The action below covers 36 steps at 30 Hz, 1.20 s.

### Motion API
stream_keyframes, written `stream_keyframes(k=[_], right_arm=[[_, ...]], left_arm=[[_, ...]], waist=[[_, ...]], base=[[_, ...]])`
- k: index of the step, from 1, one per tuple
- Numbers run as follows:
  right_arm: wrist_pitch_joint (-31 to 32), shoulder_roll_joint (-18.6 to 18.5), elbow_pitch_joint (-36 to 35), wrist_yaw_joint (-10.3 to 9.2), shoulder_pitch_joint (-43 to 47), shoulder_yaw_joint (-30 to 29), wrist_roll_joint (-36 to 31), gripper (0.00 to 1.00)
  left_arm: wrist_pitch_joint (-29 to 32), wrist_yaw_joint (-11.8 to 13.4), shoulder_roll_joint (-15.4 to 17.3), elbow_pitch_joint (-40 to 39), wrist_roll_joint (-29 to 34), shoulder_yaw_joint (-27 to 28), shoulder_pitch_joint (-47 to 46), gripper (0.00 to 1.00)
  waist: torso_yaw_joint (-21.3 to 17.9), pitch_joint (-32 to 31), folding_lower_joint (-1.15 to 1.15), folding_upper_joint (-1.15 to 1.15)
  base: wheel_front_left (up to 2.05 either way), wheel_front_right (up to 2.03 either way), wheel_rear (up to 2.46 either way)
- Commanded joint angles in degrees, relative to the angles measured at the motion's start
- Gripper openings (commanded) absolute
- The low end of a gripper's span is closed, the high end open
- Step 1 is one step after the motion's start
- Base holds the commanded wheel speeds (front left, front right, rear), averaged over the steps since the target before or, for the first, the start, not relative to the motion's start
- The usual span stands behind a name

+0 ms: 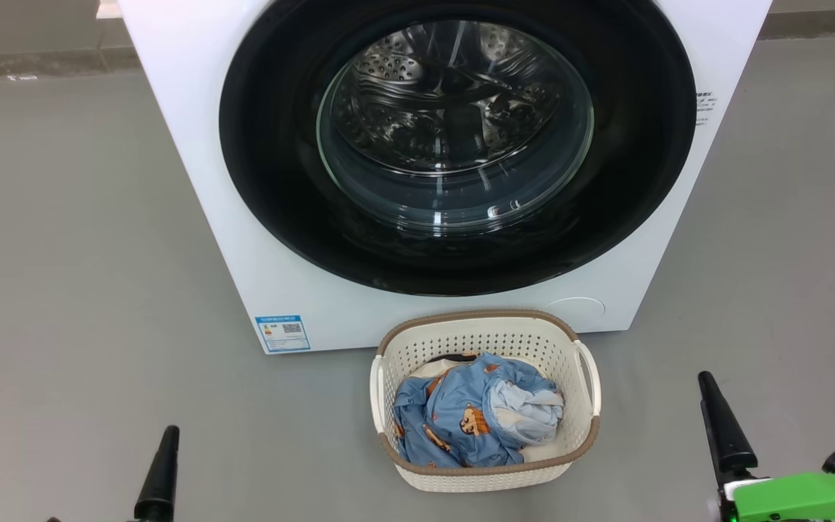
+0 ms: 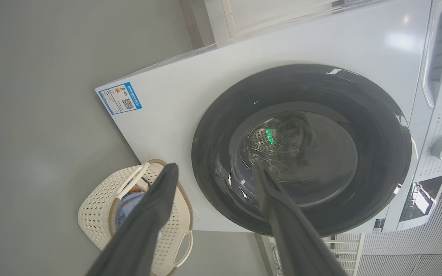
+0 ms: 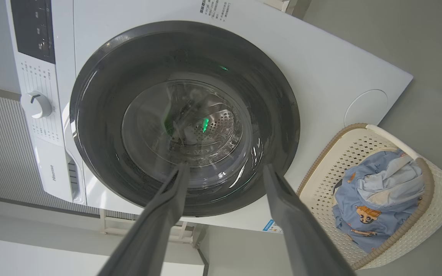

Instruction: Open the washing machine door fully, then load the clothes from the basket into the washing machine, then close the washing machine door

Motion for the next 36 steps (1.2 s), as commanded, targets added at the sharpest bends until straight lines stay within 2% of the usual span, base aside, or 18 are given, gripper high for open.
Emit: stream_keyframes(k=[1,17,36], right_arm=[[-0.73,-0.89,-2.34,0.03,-1.30,0.98,-2.64,1.00],[-3.41,-2.90,-4.96,0.04,-1.65,5.45,-19.33,1.00],[-6.59,-4.41,-2.26,0.06,-0.33,6.95,-32.99,1.00]], left_arm=[[-0.73,-0.09,0.98,-2.22,2.00,0.95,-0.91,1.00],[-3.43,0.01,1.23,-5.58,21.20,-0.59,-0.22,1.00],[-6.62,0.61,3.58,-6.81,39.47,-1.76,1.26,1.00]], waist=[[0.03,-0.01,-0.01,0.00],[0.40,0.01,-0.01,0.00],[0.39,0.02,-0.01,0.00]], base=[[0.00,0.00,0.00],[0.00,0.00,0.00],[0.00,0.00,0.00]])
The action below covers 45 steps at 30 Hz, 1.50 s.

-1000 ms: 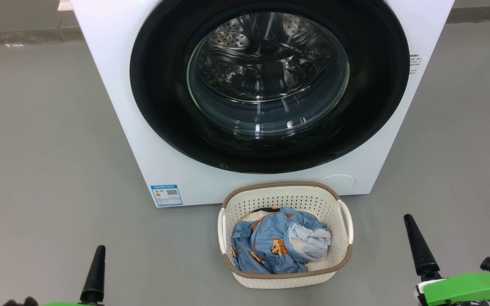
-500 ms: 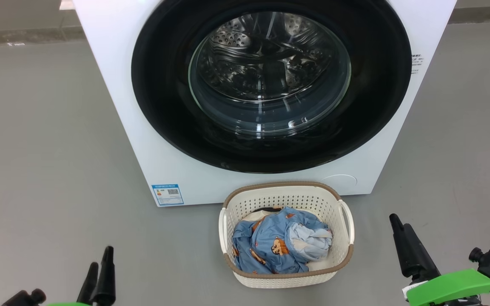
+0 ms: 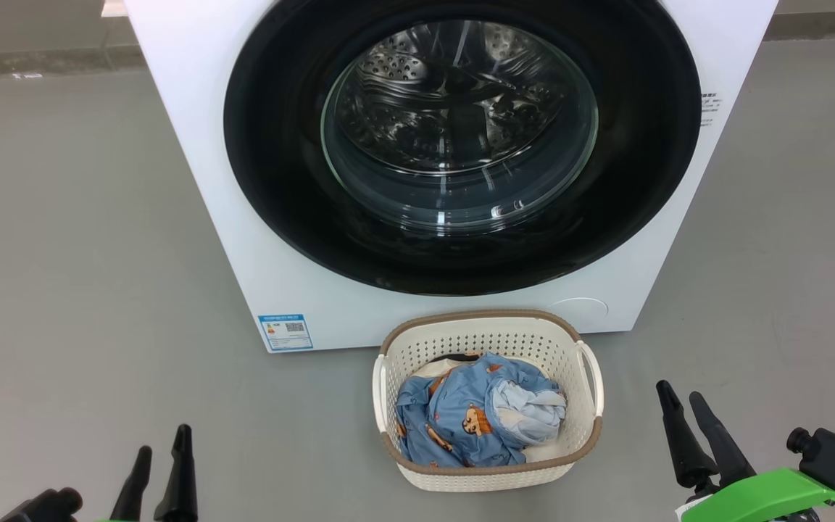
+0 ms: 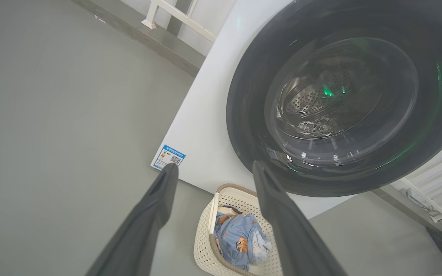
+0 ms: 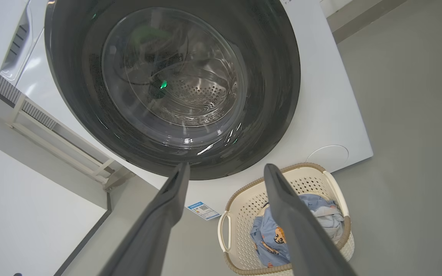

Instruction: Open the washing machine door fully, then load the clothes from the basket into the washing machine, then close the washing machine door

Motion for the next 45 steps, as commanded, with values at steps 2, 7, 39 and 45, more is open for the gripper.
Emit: stream_keyframes(k=[2,7,39,45], right_arm=[[-1.05,-0.96,-1.07,0.06,-0.64,1.05,-3.16,1.00],[-1.72,-1.31,-0.55,0.06,-0.45,1.36,-6.11,1.00],[-7.25,-3.54,0.41,0.09,0.14,3.57,-30.98,1.00],[-8.25,-3.71,-0.27,0.09,0.29,4.14,-35.05,1.00]], left_arm=[[-1.05,0.66,1.53,-2.30,3.70,0.72,-0.59,1.00],[-1.73,1.32,2.06,-2.68,6.61,0.32,-0.29,1.00],[-7.28,4.51,4.61,-5.50,29.42,-0.53,1.91,1.00],[-8.29,4.39,4.54,-6.06,33.67,0.30,2.26,1.00]], waist=[[-0.03,0.09,0.00,0.00],[0.01,0.18,0.00,0.00],[-0.29,0.15,0.00,0.00],[-0.41,0.12,0.00,0.00]], base=[[0.00,0.00,0.00],[0.00,0.00,0.00],[0.00,0.00,0.00],[0.00,0.00,0.00]])
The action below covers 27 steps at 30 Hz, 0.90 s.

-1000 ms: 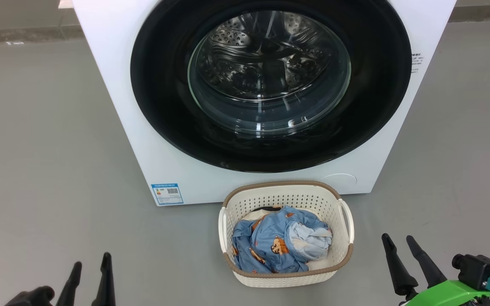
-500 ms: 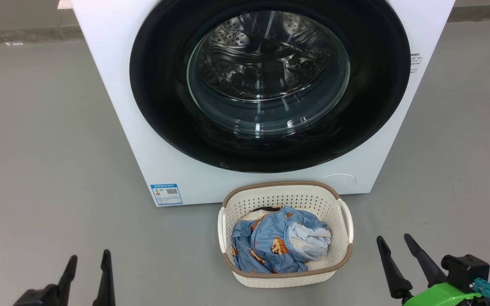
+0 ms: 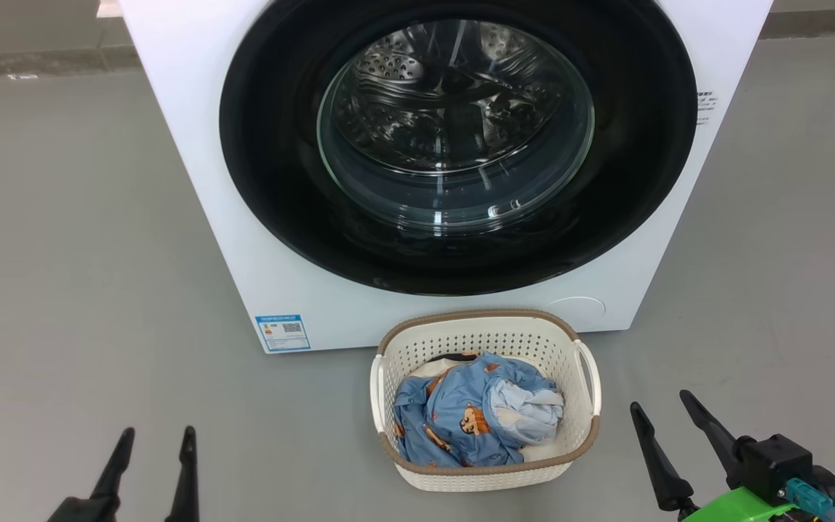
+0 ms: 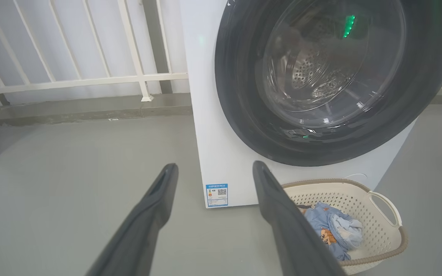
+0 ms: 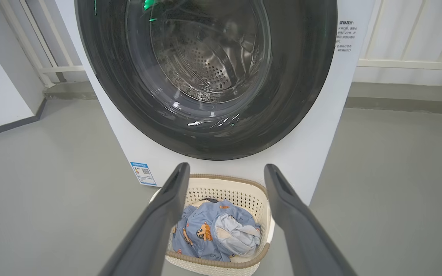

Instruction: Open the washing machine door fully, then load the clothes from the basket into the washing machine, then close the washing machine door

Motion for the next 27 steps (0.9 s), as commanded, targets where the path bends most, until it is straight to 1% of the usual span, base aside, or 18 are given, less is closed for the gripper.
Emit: stream_keyframes(k=[1,11,27], right_arm=[[-1.03,-0.90,-1.85,0.09,0.09,1.46,-2.17,1.00],[-2.42,-0.71,-2.82,0.10,0.67,-0.10,-7.73,1.00],[-2.42,0.11,-3.24,0.10,0.97,-1.31,-7.84,1.00]], left_arm=[[-0.95,0.24,1.01,-1.96,2.34,2.12,-0.59,1.00],[-2.36,0.00,0.69,-2.39,8.34,3.85,0.12,1.00],[-2.36,-0.98,-0.45,-1.70,8.44,5.92,0.04,1.00]], waist=[[-0.04,0.00,0.00,0.00],[-0.30,-0.15,0.00,0.00],[-0.64,0.24,0.00,0.00]], base=[[0.00,0.00,0.00],[0.00,0.00,0.00],[0.00,0.00,0.00]])
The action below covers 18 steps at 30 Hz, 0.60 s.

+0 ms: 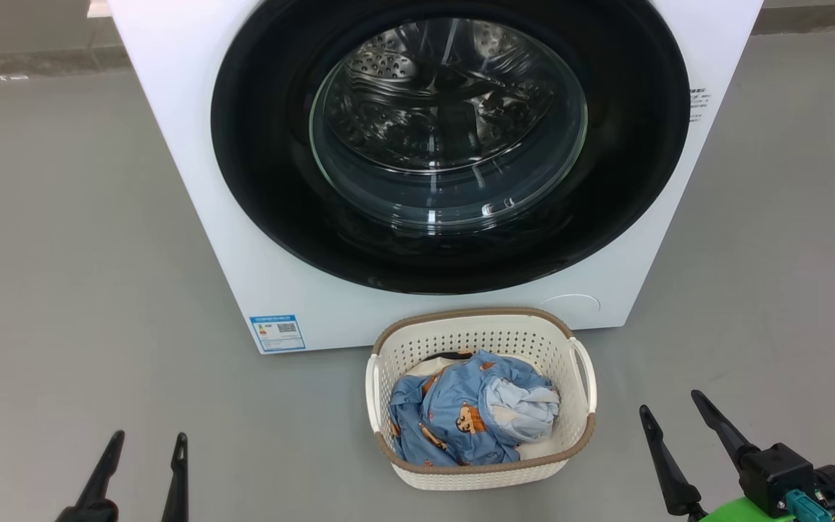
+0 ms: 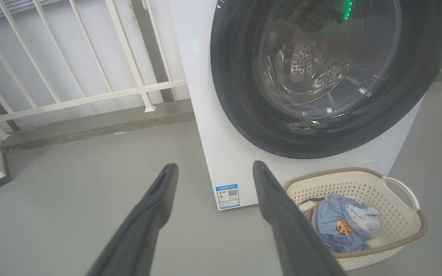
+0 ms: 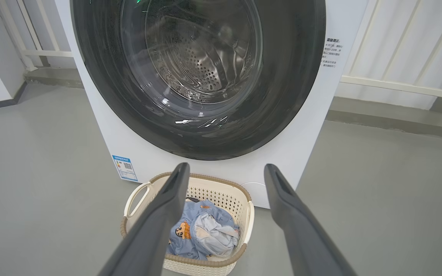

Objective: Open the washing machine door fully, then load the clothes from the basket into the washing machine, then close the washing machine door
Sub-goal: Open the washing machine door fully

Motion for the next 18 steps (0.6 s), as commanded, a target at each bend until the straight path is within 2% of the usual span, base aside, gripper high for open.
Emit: stream_keyframes(k=[1,9,18], right_arm=[[-0.70,-0.52,-1.47,0.10,-0.43,1.19,-0.09,1.00],[-0.70,-0.26,-1.28,0.10,-0.45,1.36,0.03,1.00],[-0.70,-0.14,-1.15,0.10,-0.56,1.61,0.17,1.00]], left_arm=[[-0.77,-0.13,0.38,-1.08,0.24,2.29,-1.11,1.00],[-0.77,-0.28,-0.06,-0.79,0.57,2.83,-1.11,1.00],[-0.77,-0.37,-0.32,-1.07,0.72,3.31,-1.27,1.00]], waist=[[0.02,0.06,0.00,0.00],[-0.06,0.14,0.00,0.00],[-0.42,0.26,0.00,0.00]], base=[[0.00,0.00,0.00],[0.32,0.34,-0.66],[0.95,1.02,-1.97]])
